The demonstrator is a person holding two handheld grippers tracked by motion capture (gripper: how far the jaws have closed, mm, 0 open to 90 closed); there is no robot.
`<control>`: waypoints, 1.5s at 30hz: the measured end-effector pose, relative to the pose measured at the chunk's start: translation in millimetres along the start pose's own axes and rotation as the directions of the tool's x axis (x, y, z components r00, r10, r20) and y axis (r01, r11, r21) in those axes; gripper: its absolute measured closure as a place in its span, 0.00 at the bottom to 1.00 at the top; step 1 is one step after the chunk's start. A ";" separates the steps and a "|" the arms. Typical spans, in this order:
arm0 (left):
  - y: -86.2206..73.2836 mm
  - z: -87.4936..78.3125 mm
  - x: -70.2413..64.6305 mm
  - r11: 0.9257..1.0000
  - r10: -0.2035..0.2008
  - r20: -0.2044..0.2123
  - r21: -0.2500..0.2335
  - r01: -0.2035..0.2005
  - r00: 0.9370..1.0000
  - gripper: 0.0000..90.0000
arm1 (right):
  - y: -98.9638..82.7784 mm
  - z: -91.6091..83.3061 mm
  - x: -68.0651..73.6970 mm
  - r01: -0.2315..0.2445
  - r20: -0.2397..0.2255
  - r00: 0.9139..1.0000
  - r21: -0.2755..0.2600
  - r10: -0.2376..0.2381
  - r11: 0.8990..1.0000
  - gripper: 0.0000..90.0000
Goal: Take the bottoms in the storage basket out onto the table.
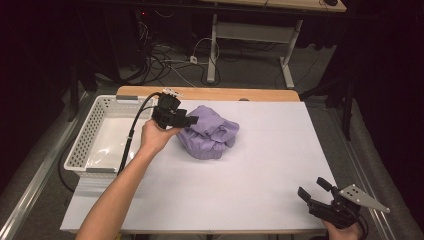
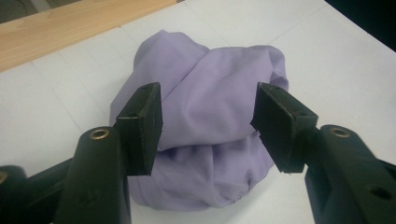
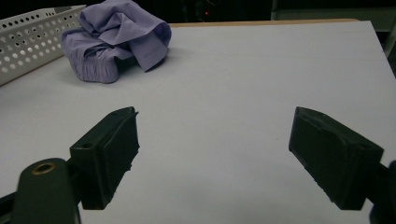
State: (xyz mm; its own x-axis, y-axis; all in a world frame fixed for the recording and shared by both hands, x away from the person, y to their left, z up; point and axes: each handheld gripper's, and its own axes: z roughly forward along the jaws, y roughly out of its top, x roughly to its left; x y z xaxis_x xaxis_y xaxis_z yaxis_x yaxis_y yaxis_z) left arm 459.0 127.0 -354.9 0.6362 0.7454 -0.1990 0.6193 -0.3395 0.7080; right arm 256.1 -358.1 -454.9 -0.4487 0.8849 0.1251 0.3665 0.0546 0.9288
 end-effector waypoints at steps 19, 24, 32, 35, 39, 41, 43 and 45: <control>-14.5 -34.8 9.0 0.998 -0.017 -0.030 -0.054 0.016 0.999 0.46 | 0.4 0.9 0.8 -0.004 0.001 1.000 0.005 0.004 1.000 0.19; -18.2 -40.6 9.6 0.998 -0.014 -0.039 -0.063 0.012 0.999 0.46 | 0.3 0.5 0.7 -0.007 0.004 1.000 0.002 0.007 1.000 0.19; -23.9 -49.4 12.4 0.997 -0.015 -0.050 -0.078 0.011 0.999 0.44 | 0.3 0.3 0.4 -0.007 0.002 1.000 0.002 0.007 1.000 0.19; -26.1 -51.7 13.2 0.997 -0.012 -0.054 -0.078 0.008 0.998 0.44 | 0.2 0.1 0.2 -0.009 0.003 1.000 0.001 0.009 1.000 0.19; -28.8 -54.2 13.6 0.997 -0.007 -0.062 -0.077 0.002 0.998 0.43 | 0.2 0.2 0.1 -0.010 0.003 1.000 0.002 0.010 1.000 0.19; -30.4 -56.1 14.2 0.997 -0.008 -0.061 -0.081 0.003 0.998 0.43 | 0.2 0.0 0.1 -0.009 0.003 1.000 0.000 0.009 1.000 0.19; -32.3 -58.3 14.6 0.996 -0.012 -0.062 -0.087 0.007 0.998 0.43 | 0.1 -0.1 0.0 -0.011 0.004 1.000 -0.001 0.011 1.000 0.19; -34.1 -60.6 15.4 0.996 -0.014 -0.062 -0.094 0.009 0.998 0.43 | 0.1 0.0 -0.1 -0.012 0.004 1.000 -0.001 0.012 1.000 0.19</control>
State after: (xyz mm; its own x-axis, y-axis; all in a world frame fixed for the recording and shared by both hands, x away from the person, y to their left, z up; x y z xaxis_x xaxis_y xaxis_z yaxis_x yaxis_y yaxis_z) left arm 419.8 184.9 -341.1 0.5975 0.7843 -0.1669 0.5790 -0.2780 0.7665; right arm 256.2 -358.2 -454.8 -0.4412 0.8872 0.1351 0.3714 0.0435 0.9274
